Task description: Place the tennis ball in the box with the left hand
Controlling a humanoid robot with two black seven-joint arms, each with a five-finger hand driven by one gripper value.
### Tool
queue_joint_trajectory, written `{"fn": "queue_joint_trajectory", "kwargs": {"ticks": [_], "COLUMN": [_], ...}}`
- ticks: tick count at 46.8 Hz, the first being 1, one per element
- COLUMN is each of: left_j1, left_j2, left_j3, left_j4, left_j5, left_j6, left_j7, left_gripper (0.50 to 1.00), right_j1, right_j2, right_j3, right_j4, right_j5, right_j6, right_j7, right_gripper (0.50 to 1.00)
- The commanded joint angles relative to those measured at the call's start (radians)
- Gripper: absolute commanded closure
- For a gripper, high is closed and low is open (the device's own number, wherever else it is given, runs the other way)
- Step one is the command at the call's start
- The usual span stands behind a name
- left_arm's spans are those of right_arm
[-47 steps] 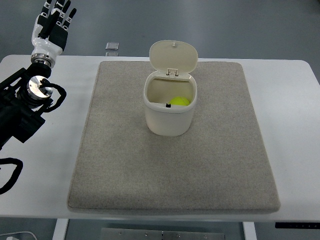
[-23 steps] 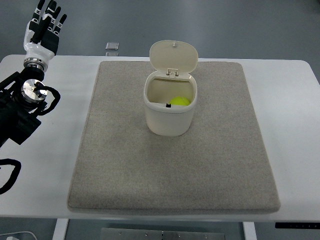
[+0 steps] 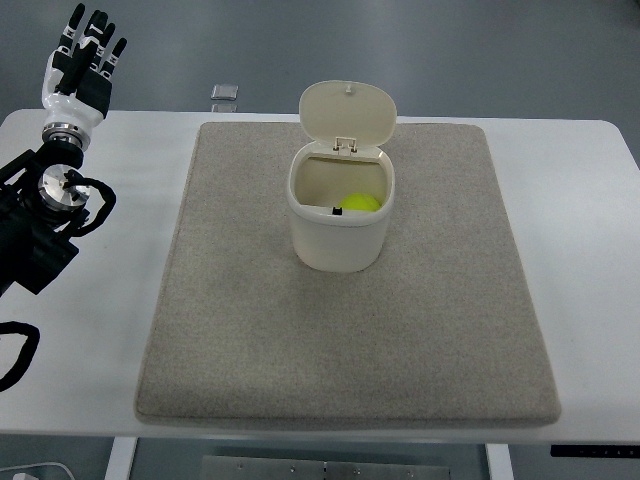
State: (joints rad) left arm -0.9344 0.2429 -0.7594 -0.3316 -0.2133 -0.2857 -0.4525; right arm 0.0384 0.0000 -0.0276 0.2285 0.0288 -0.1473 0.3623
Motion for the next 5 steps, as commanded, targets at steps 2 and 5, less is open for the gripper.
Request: {"fn": "queue_joint_trajectory", "kwargs": {"ticks": [2, 5], "left_j1": [0.000, 0.000], "left_j2": [-0.001, -0.001], "left_j3": [0.000, 0.000], "left_j4": [-0.003, -0.003], "left_j5": [-0.001, -0.001], "left_j6": [0.000, 0.000], "left_j7": [0.000, 0.000], "left_gripper": [0.651, 0.651], "right_j1": [0.000, 0.000], "right_j2": [0.000, 0.000], "right_j3": [0.000, 0.000], "right_j4": [0.000, -0.001], "right_j5": [-0.004, -0.004], "right_j6": [0.000, 0.000], "right_j7": [0.000, 0.000], "right_gripper": [0.562, 0.562]}}
